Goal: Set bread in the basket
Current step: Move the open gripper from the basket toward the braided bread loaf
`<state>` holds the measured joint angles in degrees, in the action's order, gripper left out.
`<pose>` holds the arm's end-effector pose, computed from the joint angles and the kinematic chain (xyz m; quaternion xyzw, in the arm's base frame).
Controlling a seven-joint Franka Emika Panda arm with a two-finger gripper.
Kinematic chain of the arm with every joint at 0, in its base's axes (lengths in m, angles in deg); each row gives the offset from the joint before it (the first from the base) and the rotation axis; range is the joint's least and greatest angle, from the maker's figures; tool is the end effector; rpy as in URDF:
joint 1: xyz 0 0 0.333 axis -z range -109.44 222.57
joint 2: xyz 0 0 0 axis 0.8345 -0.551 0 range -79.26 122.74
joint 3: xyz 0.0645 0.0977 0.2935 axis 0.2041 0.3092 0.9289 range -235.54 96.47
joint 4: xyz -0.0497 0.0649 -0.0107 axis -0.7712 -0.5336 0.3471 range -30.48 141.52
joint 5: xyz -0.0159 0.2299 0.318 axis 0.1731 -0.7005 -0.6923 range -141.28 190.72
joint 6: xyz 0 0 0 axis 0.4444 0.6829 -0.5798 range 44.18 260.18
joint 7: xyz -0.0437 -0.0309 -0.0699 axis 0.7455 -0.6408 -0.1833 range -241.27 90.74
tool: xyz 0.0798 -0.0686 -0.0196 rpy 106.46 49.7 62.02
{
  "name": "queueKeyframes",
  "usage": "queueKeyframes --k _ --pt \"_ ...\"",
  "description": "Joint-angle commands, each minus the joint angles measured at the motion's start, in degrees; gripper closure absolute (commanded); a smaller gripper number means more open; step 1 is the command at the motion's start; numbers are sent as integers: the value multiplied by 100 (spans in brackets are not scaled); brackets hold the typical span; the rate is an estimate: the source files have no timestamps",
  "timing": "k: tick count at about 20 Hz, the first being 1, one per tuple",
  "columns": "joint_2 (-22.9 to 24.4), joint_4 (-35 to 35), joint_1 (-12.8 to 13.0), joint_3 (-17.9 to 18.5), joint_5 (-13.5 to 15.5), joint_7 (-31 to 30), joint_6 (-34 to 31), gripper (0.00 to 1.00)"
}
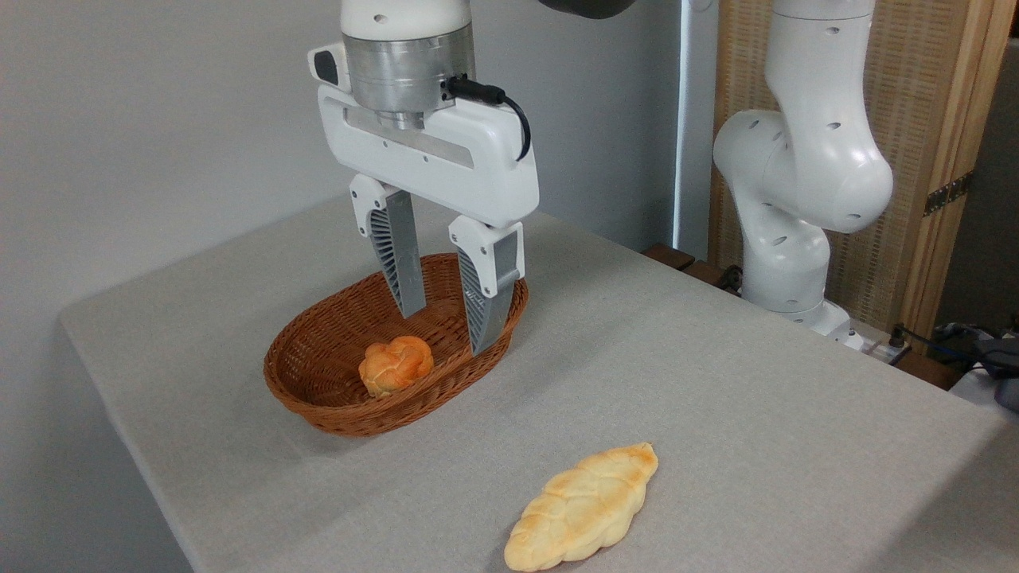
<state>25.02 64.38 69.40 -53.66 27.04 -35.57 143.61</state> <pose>0.5474 0.0291 0.5942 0.9494 -0.3118 0.0322 0.0174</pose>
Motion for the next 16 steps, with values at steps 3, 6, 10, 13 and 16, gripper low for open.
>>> queueKeyframes --k 3,6,10,13,16 --pt "-55 -34 26 82 32 30 -149 0" --pt "-82 -34 26 179 32 38 -140 0" --pt "-117 -34 17 179 32 38 -96 0" --pt "-125 -34 -184 74 41 38 -96 0" --pt "-117 -34 -744 -460 67 143 -105 0"
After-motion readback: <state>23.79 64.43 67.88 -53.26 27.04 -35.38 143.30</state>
